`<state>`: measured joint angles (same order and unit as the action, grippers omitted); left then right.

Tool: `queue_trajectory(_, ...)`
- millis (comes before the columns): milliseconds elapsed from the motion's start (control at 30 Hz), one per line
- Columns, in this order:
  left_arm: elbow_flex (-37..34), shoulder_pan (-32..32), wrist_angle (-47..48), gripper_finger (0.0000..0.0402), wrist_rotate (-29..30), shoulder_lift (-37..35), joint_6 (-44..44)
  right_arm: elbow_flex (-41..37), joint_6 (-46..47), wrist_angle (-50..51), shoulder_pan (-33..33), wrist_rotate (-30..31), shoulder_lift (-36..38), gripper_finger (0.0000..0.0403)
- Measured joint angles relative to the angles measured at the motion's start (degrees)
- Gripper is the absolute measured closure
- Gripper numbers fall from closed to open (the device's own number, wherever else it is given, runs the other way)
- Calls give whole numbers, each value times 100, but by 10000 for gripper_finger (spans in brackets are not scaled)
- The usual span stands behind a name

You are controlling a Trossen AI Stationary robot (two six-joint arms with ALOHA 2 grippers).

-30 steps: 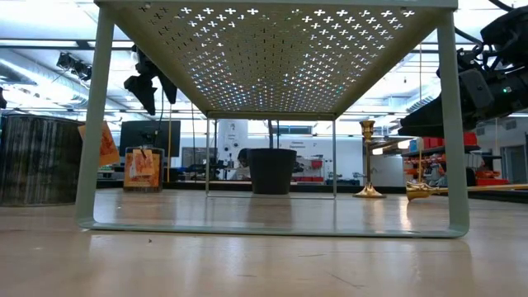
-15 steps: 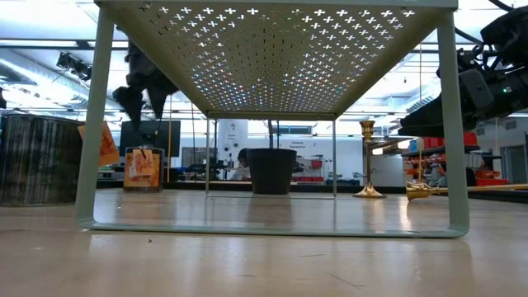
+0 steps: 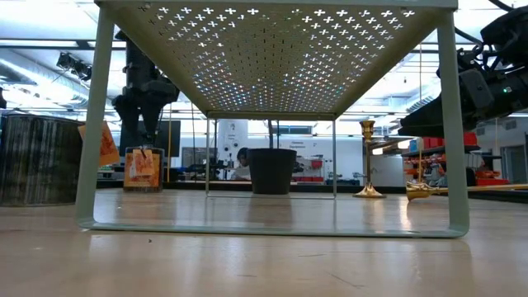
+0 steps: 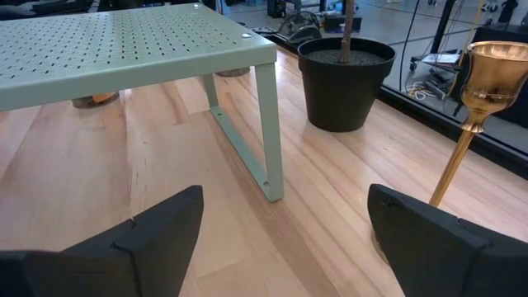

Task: Pick & Place candle stick holders
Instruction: Put the top orange scented candle on the shelf

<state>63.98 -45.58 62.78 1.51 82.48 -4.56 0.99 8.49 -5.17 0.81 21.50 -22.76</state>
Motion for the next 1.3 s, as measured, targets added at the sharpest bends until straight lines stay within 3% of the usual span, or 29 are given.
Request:
queue_trajectory(467,-73,9,-251,7,-155,6,-182,0,0,2,-1,1,0,55)
queue_trajectory(767,-71,42,-295,7,-128,449,-352,0,0,0,1,1,0,55)
queue_trajectory(967,-52,48,-288,7,-48,575,-229,0,0,0,-1,1,0,55)
queue_trajectory(1167,-74,48,-258,7,392,605,-249,0,0,0,0,1,0,55)
queue_trajectory(1300,-67,48,-266,7,191,597,-226,0,-2,0,-1,1,0,55)
